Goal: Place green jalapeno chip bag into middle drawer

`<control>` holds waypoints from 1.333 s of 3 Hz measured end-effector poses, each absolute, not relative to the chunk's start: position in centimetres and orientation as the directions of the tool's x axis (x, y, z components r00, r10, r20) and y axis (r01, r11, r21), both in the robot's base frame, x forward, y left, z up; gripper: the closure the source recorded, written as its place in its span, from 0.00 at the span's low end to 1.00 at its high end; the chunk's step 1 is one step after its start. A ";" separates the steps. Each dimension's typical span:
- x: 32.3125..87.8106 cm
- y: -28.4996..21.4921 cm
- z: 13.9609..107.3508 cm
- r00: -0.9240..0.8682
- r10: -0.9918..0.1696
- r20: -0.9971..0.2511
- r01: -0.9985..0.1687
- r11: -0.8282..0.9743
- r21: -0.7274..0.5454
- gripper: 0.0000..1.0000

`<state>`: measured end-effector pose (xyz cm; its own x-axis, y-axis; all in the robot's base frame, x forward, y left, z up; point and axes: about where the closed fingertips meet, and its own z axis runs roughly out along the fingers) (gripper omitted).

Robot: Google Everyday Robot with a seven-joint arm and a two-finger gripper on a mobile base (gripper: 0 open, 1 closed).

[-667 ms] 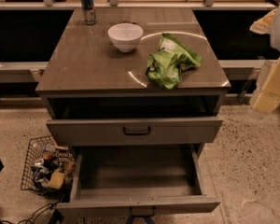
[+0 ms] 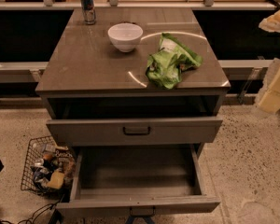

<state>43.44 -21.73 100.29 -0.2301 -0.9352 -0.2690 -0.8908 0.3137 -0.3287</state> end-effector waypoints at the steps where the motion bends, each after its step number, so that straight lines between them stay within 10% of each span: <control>1: 46.9 -23.3 102.2 -0.281 -0.855 -0.435 -0.828 0.445 -0.342 0.00; 4: 59.0 -24.6 109.1 -0.302 -0.480 -0.824 -0.685 0.710 -0.162 0.00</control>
Offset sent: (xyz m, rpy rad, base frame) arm 0.1929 -0.0620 0.1138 0.7592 -0.3350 -0.3207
